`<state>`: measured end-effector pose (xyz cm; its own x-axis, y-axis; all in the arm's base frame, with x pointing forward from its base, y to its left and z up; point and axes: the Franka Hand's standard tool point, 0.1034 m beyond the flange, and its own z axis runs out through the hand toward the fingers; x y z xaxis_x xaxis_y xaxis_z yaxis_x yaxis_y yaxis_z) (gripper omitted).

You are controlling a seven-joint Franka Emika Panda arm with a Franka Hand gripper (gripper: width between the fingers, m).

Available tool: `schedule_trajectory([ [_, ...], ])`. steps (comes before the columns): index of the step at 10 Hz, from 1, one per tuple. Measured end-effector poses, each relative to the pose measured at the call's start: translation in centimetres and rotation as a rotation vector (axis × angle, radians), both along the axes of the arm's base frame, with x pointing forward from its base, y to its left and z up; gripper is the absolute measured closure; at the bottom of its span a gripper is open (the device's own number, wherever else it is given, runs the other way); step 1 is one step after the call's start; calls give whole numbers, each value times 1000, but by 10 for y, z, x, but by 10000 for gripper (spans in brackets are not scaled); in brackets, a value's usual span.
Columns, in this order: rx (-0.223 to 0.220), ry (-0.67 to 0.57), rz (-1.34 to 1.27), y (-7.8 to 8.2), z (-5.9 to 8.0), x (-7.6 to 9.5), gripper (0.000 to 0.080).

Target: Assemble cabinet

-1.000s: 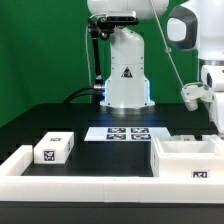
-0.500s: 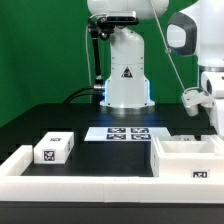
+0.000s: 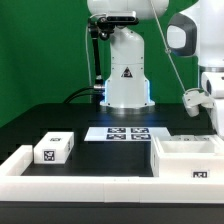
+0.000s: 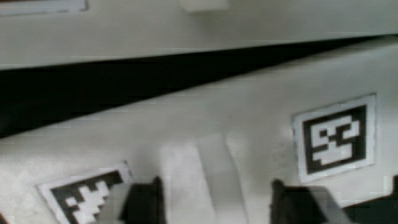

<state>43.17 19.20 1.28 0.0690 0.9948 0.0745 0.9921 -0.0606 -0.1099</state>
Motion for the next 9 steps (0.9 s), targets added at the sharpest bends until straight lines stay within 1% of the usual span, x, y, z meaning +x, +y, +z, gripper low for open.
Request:
schedule_trajectory([
  [1,0,0,0,0,0,0,673],
  [2,2,-7,-1,0,2,2,673],
  [3,3,-9,-1,1,2,2,735],
  [9,4,-11,-2,1,2,3,735],
])
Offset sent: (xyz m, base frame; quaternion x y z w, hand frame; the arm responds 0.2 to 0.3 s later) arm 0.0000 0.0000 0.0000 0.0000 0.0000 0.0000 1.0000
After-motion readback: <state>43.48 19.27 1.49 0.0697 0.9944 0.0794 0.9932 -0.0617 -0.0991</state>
